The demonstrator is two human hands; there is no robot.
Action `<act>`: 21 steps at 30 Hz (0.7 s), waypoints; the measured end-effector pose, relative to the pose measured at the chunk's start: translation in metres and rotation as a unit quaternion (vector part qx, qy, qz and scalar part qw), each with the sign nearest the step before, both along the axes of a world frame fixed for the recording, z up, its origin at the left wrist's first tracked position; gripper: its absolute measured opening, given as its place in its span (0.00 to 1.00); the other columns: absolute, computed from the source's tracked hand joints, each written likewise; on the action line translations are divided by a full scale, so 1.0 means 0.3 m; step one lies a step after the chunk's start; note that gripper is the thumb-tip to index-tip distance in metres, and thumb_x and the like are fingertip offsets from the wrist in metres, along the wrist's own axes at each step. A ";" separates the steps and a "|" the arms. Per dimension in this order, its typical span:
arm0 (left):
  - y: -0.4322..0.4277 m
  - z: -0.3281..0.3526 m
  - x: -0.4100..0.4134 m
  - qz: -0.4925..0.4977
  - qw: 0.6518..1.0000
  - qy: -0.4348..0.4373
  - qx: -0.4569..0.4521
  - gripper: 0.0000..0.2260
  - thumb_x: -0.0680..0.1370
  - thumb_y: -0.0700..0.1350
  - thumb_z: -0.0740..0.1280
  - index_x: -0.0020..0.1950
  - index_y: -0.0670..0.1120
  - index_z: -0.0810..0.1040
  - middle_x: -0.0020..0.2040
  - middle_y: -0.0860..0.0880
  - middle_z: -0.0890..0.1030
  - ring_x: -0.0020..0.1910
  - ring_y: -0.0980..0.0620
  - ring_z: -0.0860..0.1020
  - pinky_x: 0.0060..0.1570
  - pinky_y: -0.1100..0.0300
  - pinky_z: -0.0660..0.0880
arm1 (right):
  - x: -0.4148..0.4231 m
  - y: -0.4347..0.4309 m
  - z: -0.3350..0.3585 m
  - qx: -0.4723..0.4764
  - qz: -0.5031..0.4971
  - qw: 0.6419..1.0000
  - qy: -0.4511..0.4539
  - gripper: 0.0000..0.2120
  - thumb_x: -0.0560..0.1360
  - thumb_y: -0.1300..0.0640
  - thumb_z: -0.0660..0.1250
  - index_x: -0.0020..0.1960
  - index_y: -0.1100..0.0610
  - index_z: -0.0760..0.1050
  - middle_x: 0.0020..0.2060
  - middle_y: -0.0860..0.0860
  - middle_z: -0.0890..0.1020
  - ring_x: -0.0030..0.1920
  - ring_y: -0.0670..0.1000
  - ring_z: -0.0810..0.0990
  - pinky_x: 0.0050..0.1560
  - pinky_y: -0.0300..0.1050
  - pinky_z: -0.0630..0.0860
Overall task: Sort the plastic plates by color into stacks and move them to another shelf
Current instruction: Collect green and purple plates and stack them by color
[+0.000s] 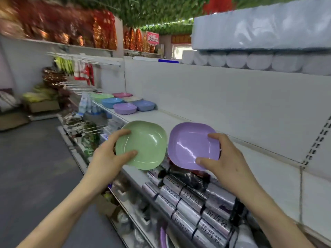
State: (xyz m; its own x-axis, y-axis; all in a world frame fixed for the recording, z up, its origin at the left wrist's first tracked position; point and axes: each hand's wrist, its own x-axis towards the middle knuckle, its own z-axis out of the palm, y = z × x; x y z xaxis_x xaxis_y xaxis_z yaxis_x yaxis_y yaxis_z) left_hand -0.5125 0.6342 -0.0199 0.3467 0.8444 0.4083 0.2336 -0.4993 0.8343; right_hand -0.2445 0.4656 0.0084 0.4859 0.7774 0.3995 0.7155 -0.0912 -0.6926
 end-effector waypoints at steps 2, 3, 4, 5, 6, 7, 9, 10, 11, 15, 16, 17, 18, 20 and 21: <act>0.095 -0.014 -0.129 0.029 1.000 0.005 -0.006 0.24 0.75 0.49 0.76 0.66 0.66 0.74 0.63 0.60 0.79 0.56 0.53 0.81 0.54 0.48 0.80 | -0.103 0.137 -0.015 0.003 0.025 1.000 0.008 0.33 0.71 0.51 0.78 0.70 0.40 0.65 0.62 0.40 0.73 0.58 0.48 0.75 0.49 0.40 0.70; 0.139 -0.017 -0.188 0.043 0.999 0.006 -0.011 0.24 0.75 0.49 0.76 0.66 0.66 0.74 0.63 0.60 0.79 0.57 0.53 0.80 0.55 0.47 0.80 | -0.151 0.200 -0.021 0.001 0.038 0.999 0.006 0.33 0.71 0.51 0.77 0.70 0.40 0.65 0.62 0.41 0.73 0.58 0.47 0.74 0.50 0.40 0.70; 0.182 -0.021 -0.244 0.057 0.998 0.006 -0.015 0.24 0.75 0.49 0.76 0.66 0.66 0.74 0.63 0.60 0.79 0.58 0.53 0.79 0.56 0.48 0.80 | -0.196 0.264 -0.025 -0.002 0.051 0.999 0.005 0.33 0.71 0.51 0.77 0.71 0.41 0.65 0.62 0.41 0.73 0.59 0.47 0.74 0.50 0.41 0.70; 0.223 -0.024 -0.298 0.070 0.997 0.003 -0.018 0.23 0.75 0.49 0.76 0.66 0.66 0.74 0.62 0.59 0.79 0.59 0.53 0.79 0.56 0.49 0.80 | -0.238 0.328 -0.027 -0.005 0.063 0.998 0.006 0.34 0.71 0.51 0.77 0.71 0.41 0.65 0.62 0.41 0.73 0.59 0.47 0.74 0.51 0.42 0.70; 0.265 -0.029 -0.350 0.082 0.996 -0.001 -0.020 0.23 0.75 0.49 0.76 0.66 0.66 0.74 0.62 0.59 0.79 0.58 0.54 0.79 0.55 0.50 0.79 | -0.279 0.392 -0.028 -0.007 0.074 0.997 0.006 0.34 0.71 0.51 0.77 0.71 0.41 0.65 0.63 0.41 0.73 0.60 0.47 0.73 0.51 0.42 0.70; 0.304 -0.033 -0.399 0.094 0.995 -0.005 -0.022 0.23 0.75 0.49 0.76 0.66 0.66 0.75 0.61 0.59 0.80 0.57 0.54 0.79 0.55 0.50 0.79 | -0.318 0.457 -0.030 -0.008 0.084 0.996 0.006 0.34 0.71 0.52 0.77 0.72 0.41 0.65 0.63 0.41 0.73 0.60 0.46 0.72 0.51 0.40 0.69; 0.384 -0.046 -0.488 0.121 0.992 -0.009 -0.023 0.23 0.75 0.49 0.76 0.66 0.65 0.75 0.61 0.58 0.80 0.56 0.54 0.79 0.54 0.51 0.79 | -0.392 0.583 -0.034 -0.013 0.105 0.994 0.005 0.35 0.71 0.51 0.77 0.72 0.41 0.65 0.65 0.39 0.72 0.61 0.44 0.71 0.51 0.37 0.68; 0.426 -0.055 -0.529 0.135 0.990 -0.009 -0.025 0.23 0.75 0.49 0.76 0.66 0.65 0.74 0.61 0.58 0.79 0.56 0.54 0.79 0.53 0.52 0.78 | -0.425 0.648 -0.041 -0.018 0.115 0.993 0.004 0.35 0.71 0.51 0.77 0.73 0.41 0.65 0.65 0.39 0.72 0.61 0.43 0.70 0.51 0.39 0.68; 0.469 -0.064 -0.566 0.149 0.988 -0.008 -0.027 0.23 0.75 0.49 0.76 0.67 0.65 0.74 0.61 0.58 0.79 0.55 0.55 0.78 0.51 0.52 0.78 | -0.458 0.712 -0.048 -0.022 0.126 0.992 0.004 0.35 0.71 0.51 0.77 0.73 0.41 0.65 0.65 0.39 0.71 0.61 0.43 0.70 0.53 0.42 0.68; 0.669 -0.104 -0.688 0.189 0.981 -0.003 -0.035 0.23 0.75 0.50 0.76 0.67 0.67 0.74 0.61 0.58 0.79 0.52 0.52 0.79 0.48 0.52 0.78 | -0.570 0.990 -0.078 -0.024 0.163 0.986 0.017 0.35 0.70 0.52 0.78 0.72 0.41 0.66 0.64 0.39 0.72 0.61 0.43 0.70 0.55 0.43 0.68; 0.728 -0.114 -0.715 0.195 0.980 -0.003 -0.034 0.24 0.75 0.50 0.76 0.67 0.66 0.74 0.61 0.58 0.79 0.53 0.53 0.79 0.47 0.53 0.78 | -0.593 1.066 -0.088 -0.026 0.171 0.985 0.017 0.34 0.71 0.52 0.78 0.71 0.41 0.66 0.64 0.39 0.72 0.61 0.43 0.70 0.55 0.44 0.68; 0.787 -0.121 -0.740 0.201 0.979 -0.003 -0.033 0.24 0.75 0.50 0.76 0.67 0.66 0.74 0.60 0.59 0.79 0.53 0.54 0.79 0.47 0.55 0.77 | -0.617 1.143 -0.098 -0.028 0.179 0.983 0.017 0.34 0.71 0.52 0.78 0.71 0.40 0.66 0.63 0.39 0.72 0.61 0.44 0.70 0.56 0.44 0.68; 0.849 -0.126 -0.765 0.208 0.978 -0.002 -0.031 0.24 0.75 0.49 0.76 0.66 0.66 0.74 0.60 0.60 0.80 0.52 0.57 0.79 0.47 0.58 0.76 | -0.642 1.221 -0.109 -0.029 0.186 0.982 0.019 0.35 0.71 0.52 0.79 0.71 0.40 0.65 0.63 0.39 0.71 0.62 0.44 0.69 0.57 0.44 0.69; 0.975 -0.117 -0.807 0.224 0.974 0.001 -0.025 0.24 0.75 0.48 0.76 0.66 0.66 0.75 0.59 0.62 0.79 0.52 0.60 0.78 0.46 0.61 0.74 | -0.684 1.374 -0.119 -0.025 0.198 0.979 0.024 0.36 0.70 0.52 0.79 0.72 0.41 0.65 0.63 0.38 0.71 0.62 0.43 0.69 0.57 0.44 0.69; 1.040 -0.105 -0.828 0.232 0.972 0.005 -0.025 0.24 0.75 0.48 0.76 0.66 0.66 0.75 0.59 0.63 0.79 0.51 0.61 0.77 0.47 0.61 0.74 | -0.703 1.452 -0.121 -0.026 0.205 0.978 0.025 0.36 0.70 0.52 0.79 0.72 0.41 0.65 0.64 0.38 0.71 0.63 0.43 0.69 0.57 0.44 0.68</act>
State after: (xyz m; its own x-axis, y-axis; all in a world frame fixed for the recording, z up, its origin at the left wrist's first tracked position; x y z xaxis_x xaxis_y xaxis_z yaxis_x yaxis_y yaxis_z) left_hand -0.7610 0.9463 -0.0515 -0.0718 0.9299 0.3608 0.4317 -0.2971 0.8517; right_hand -0.4554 0.9013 -0.0278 0.1473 0.9295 0.3382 0.6644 0.1603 -0.7300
